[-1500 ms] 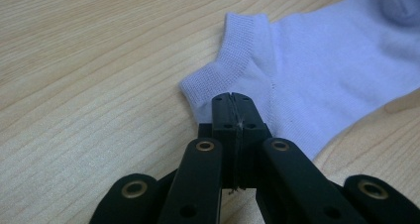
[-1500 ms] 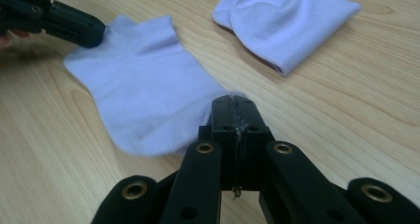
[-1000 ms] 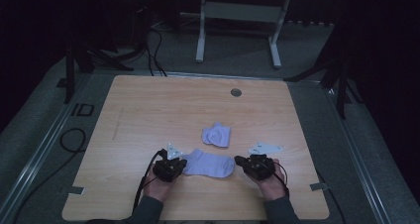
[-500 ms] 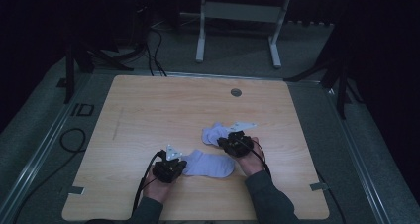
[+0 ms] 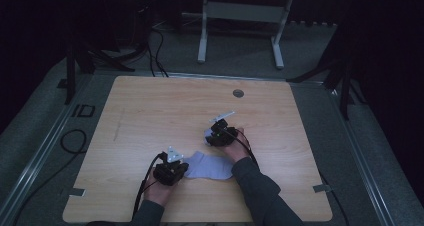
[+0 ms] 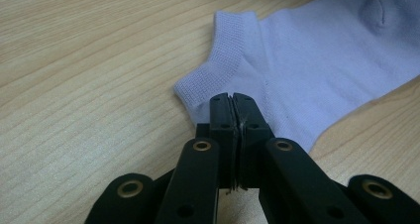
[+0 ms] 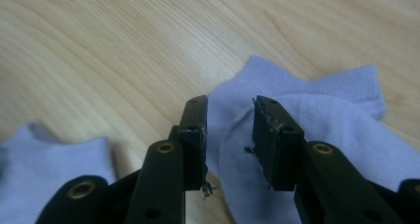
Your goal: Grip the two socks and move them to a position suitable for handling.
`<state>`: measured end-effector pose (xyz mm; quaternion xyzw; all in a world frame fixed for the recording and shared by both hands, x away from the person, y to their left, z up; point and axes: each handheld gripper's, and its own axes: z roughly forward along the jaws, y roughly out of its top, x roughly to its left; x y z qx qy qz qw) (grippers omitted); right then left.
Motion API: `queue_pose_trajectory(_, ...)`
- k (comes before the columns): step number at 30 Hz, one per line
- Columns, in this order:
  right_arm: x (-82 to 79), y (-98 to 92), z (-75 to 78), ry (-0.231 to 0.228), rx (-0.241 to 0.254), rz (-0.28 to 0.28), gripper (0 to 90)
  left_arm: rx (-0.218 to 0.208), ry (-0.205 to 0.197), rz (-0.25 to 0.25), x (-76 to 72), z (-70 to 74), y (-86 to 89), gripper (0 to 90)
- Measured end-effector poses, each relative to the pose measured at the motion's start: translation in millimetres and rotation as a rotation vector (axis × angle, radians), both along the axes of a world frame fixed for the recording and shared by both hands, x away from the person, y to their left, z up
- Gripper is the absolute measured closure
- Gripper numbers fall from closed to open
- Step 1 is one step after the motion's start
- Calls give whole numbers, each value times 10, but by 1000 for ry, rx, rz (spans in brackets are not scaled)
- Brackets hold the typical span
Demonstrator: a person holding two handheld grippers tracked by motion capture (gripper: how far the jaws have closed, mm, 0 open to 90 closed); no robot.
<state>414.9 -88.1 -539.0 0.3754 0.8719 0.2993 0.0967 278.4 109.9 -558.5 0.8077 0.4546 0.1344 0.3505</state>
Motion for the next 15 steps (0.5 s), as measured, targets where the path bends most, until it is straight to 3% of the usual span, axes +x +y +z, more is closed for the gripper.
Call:
queue_pose_trajectory(1,35,-2,-38,18,-5,-15,757,0,0,0,0,0,-1,877)
queue_pose_trajectory(3,45,-14,-36,28,5,-24,806,0,-1,-1,0,1,0,876)
queue_pose_trajectory(5,61,-50,-37,70,38,-49,854,1,-3,-1,0,6,3,869)
queue_pose_trajectory(9,34,-88,-55,89,77,-77,884,-18,-26,0,-2,55,13,858)
queue_pose_trajectory(15,-71,-47,-75,95,106,-61,890,-31,-57,14,99,137,40,883)
